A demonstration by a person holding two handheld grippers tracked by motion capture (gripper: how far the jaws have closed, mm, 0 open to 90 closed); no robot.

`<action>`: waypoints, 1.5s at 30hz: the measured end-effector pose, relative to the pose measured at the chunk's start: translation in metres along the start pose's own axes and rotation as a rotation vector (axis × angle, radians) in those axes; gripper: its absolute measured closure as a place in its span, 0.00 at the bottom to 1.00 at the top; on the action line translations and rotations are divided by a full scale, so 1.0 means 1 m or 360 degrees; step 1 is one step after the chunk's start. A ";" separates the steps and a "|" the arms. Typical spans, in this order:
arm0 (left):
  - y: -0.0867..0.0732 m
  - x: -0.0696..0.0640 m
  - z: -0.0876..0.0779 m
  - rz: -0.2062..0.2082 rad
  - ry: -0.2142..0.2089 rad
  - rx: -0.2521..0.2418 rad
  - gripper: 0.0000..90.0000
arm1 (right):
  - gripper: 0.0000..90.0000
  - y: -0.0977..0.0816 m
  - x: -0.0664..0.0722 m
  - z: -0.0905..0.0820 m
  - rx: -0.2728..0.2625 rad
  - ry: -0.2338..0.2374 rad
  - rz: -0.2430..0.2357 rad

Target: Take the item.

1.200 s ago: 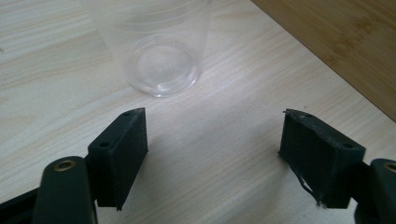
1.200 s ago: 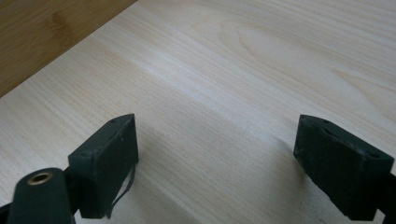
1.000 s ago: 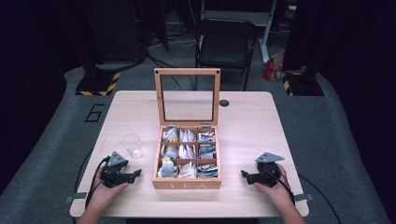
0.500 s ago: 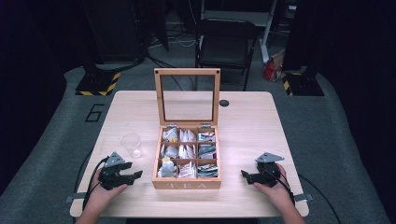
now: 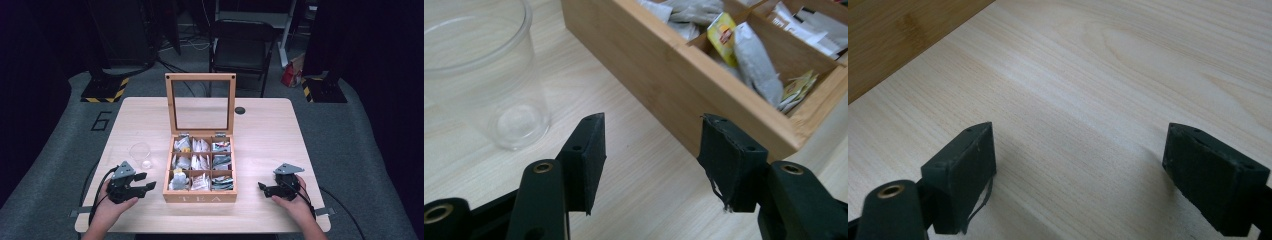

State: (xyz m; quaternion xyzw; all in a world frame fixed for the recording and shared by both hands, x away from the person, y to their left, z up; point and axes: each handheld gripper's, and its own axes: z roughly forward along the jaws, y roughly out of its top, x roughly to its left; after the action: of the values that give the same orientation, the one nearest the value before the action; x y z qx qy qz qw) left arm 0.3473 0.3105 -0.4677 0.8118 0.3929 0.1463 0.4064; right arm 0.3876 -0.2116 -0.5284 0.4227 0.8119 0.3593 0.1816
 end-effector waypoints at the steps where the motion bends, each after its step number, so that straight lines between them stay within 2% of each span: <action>1: 0.002 -0.002 -0.001 -0.0001 -0.0005 0.0000 0.51 | 0.14 0.000 0.000 0.000 0.0000 0.0001 0.0000; 9: 0.017 -0.009 -0.005 -0.0017 -0.0005 -0.0050 0.54 | 0.14 0.000 0.000 0.000 0.0001 0.0001 -0.0001; 12: 0.022 -0.009 -0.005 -0.0037 -0.0029 -0.0053 0.53 | 0.14 0.000 0.000 0.000 0.0001 0.0001 -0.0002; 18: 0.034 -0.010 -0.003 0.0002 -0.0040 -0.0040 0.52 | 0.14 0.000 0.000 0.000 0.0002 0.0001 0.0000; 24: 0.043 -0.012 0.001 -0.0021 -0.0058 -0.0061 0.52 | 0.14 0.000 0.000 0.000 -0.0001 0.0000 0.0000; 28: 0.048 -0.013 0.004 -0.0017 -0.0092 -0.0054 0.50 | 0.14 0.000 0.000 0.000 0.0000 0.0000 0.0000; 32: 0.053 -0.015 0.006 -0.0024 -0.0085 -0.0074 0.50 | 0.14 0.000 0.000 0.000 0.0000 0.0000 0.0000; 36: 0.058 -0.016 0.007 -0.0011 -0.0114 -0.0082 0.48 | 0.14 0.000 0.000 0.000 -0.0001 0.0001 0.0000; 40: 0.062 -0.018 0.009 -0.0010 -0.0146 -0.0106 0.50 | 0.14 0.000 0.000 0.000 0.0001 -0.0003 -0.0001; 45: 0.065 -0.020 0.014 0.0002 -0.0172 -0.0086 0.54 | 0.14 0.000 0.000 0.000 0.0002 -0.0002 -0.0001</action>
State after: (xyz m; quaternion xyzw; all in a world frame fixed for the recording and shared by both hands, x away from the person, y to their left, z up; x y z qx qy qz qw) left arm 0.3757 0.2639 -0.4241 0.8076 0.3658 0.1132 0.4485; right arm 0.3875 -0.2116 -0.5283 0.4229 0.8121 0.3585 0.1820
